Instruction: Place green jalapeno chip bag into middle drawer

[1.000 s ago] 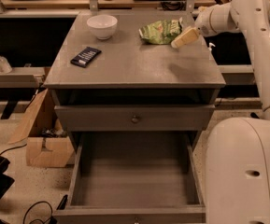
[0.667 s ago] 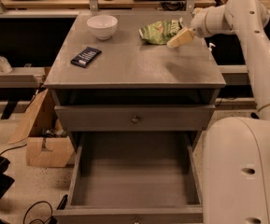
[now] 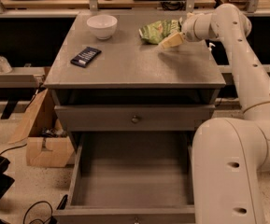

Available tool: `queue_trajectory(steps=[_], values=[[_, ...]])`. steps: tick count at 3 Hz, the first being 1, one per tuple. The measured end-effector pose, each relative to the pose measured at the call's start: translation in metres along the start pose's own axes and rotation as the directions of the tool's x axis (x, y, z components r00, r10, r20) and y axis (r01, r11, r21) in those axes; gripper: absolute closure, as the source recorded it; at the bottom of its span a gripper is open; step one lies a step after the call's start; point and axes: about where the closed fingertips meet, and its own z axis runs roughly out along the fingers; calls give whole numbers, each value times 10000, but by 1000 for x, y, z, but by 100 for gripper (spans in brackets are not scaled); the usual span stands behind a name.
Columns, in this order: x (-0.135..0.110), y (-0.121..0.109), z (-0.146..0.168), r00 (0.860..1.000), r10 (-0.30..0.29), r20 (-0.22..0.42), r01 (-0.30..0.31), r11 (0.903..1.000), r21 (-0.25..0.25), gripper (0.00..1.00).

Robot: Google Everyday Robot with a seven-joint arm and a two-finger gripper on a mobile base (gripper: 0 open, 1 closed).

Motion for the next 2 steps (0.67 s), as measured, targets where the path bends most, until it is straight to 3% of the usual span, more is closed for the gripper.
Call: queue_trajectory(steps=[1,2], values=[[10,-5,16,9991,-21,-420,42,9987,501,3],[12,-7,19,9986,-47,-531,82,9978,662,26]])
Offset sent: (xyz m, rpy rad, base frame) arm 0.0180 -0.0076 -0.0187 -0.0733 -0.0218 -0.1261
